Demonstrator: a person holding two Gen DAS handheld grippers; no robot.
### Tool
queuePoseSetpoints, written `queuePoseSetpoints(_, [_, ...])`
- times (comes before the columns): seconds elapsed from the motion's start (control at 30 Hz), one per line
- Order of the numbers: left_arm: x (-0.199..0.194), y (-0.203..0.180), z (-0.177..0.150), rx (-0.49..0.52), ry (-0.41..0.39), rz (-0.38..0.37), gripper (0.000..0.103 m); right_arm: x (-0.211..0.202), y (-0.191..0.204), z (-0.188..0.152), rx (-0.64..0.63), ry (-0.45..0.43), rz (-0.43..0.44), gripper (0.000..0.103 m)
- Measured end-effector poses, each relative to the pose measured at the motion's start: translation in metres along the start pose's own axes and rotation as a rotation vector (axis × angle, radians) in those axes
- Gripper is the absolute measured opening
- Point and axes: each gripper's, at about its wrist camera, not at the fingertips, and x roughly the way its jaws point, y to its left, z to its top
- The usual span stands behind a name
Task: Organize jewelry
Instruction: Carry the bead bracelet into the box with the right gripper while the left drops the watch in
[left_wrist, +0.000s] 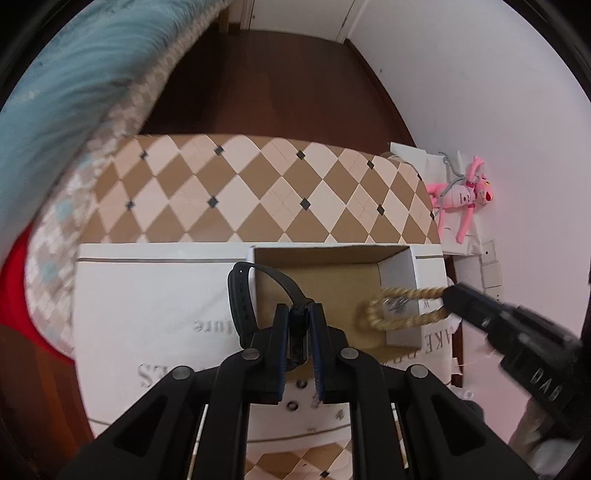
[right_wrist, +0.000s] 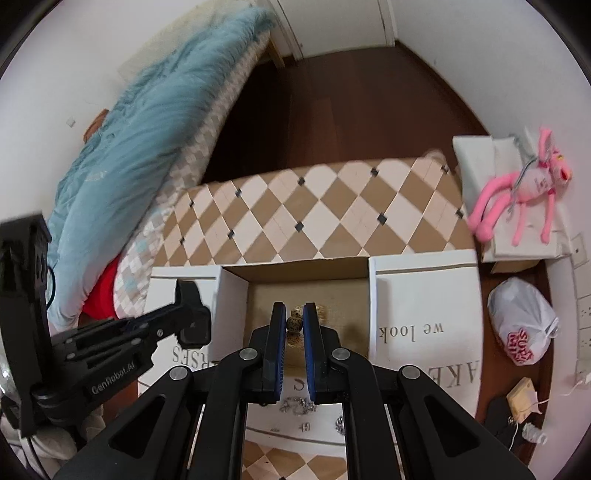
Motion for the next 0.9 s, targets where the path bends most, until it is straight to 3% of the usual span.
queuePoseSetpoints(0.23, [0.023,0.006,0.023,-0.063,0.038,-0.023,0.01,0.027,0.002,0.014,-0.016,0.031,0.038,0.01])
queuePoseSetpoints(0.3, [0.021,0.007,0.026,-0.056,0.03,-0.018,0.015,0.037,-0.003,0.014,0.0,0.067,0.039,0.011])
queuePoseSetpoints(0.33, [0.017,0.007,0.027,-0.042,0.016,-0.004,0.027,0.04,-0.007,0.013,0.01,0.079,0.03,0.018])
queuePoseSetpoints(0.37, [0.013,0.006,0.027,-0.029,-0.006,0.022,0.047,0.046,-0.014,0.011,0.017,0.1,0.003,0.034])
queuePoseSetpoints(0.43, [0.005,0.009,0.024,-0.018,-0.051,0.084,0.072,0.046,-0.021,0.006,0.027,0.101,-0.028,0.06])
queuePoseSetpoints(0.53, [-0.005,0.014,0.012,0.008,-0.111,0.183,0.074,0.036,-0.028,-0.004,0.009,0.065,-0.075,0.064])
queuePoseSetpoints(0.6, [-0.006,0.019,0.001,0.011,-0.131,0.224,0.079,0.028,-0.028,-0.011,-0.026,0.026,-0.159,0.075])
queuePoseSetpoints(0.67, [-0.005,0.022,-0.012,0.006,-0.156,0.261,0.085,0.025,-0.025,-0.019,-0.068,-0.003,-0.265,0.092])
queuePoseSetpoints(0.73, [-0.002,0.024,-0.025,-0.003,-0.175,0.268,0.101,0.026,-0.024,-0.028,-0.095,-0.016,-0.347,0.096])
queuePoseSetpoints(0.9, [0.013,0.025,-0.046,-0.014,-0.156,0.296,0.103,0.04,-0.023,-0.046,-0.111,-0.009,-0.399,0.103])
